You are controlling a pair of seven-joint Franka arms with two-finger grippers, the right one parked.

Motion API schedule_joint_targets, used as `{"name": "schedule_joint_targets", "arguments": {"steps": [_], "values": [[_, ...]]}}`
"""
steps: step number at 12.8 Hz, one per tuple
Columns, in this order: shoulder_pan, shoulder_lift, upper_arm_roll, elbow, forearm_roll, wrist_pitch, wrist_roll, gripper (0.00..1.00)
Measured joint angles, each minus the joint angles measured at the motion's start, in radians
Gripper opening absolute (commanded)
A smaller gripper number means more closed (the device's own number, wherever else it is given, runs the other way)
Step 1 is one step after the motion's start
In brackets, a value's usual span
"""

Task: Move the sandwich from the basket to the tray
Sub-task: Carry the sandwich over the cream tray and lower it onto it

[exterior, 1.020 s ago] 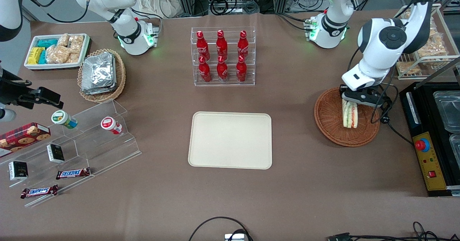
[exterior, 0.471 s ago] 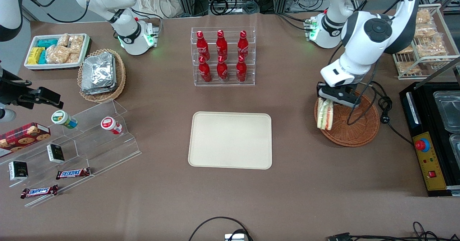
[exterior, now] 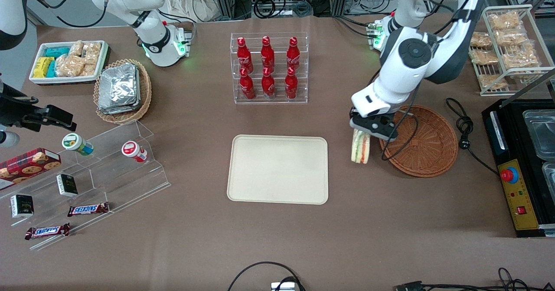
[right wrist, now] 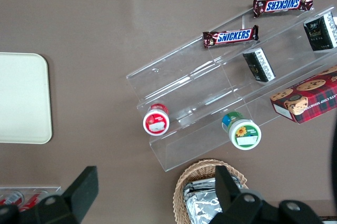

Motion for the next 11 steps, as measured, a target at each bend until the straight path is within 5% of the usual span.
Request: {"name": "schedule_joint_targets", "arguments": {"steps": [8, 11], "values": [[-0.124, 0.304, 0.000, 0.268, 0.012, 0.000, -0.171, 0.30], [-0.149, 0.403, 0.000, 0.347, 0.093, 0.000, -0.268, 0.30]]}}
